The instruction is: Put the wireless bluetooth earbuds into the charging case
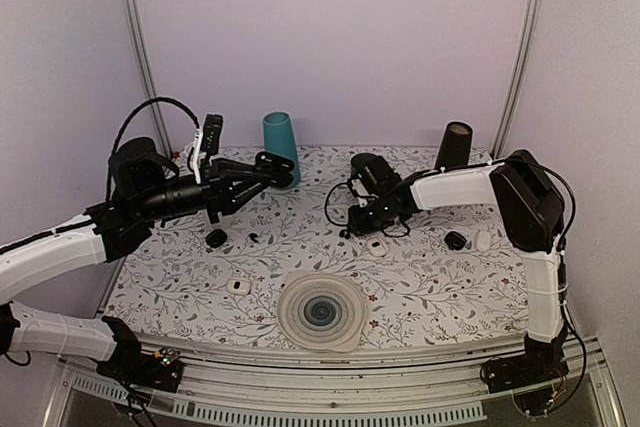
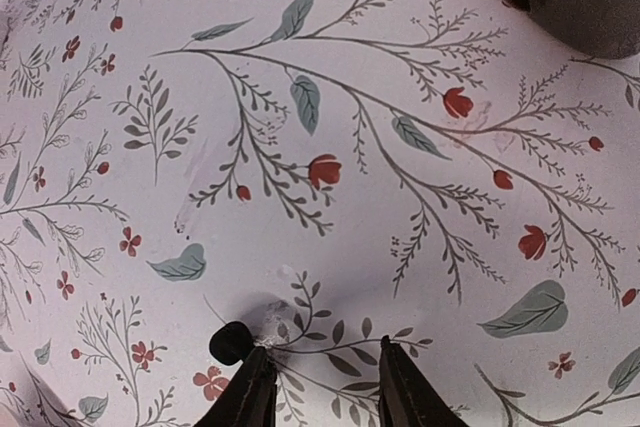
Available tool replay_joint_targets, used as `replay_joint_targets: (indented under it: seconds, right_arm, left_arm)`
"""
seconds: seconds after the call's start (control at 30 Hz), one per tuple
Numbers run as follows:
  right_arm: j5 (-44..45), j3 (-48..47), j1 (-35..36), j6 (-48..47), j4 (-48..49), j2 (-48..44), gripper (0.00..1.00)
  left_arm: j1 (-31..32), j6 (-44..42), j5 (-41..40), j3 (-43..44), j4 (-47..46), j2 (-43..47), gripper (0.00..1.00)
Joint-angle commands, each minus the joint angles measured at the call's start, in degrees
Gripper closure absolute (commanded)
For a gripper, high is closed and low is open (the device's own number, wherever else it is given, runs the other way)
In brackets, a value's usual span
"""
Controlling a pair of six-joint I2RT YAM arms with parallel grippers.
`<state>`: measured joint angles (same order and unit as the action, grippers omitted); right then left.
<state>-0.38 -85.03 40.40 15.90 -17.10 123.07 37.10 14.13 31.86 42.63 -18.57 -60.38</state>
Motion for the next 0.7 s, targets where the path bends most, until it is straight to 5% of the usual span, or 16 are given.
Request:
replay_joint_targets:
  seconds: [0.0,0.67]
  right_arm:
    - [-0.23,0.34,0.63,1.78,0.08,-2.15,0.64]
    - [-3.6,2.56,2.09,1.71,1.77,-5.46,0.69]
  left_arm:
    - [-0.8,-0.11,0.13,-0.52,-1.2,0.07,1.0]
    - [-0.9,-0.13,0.13,-0.7,-1.24,-0.28,1.0]
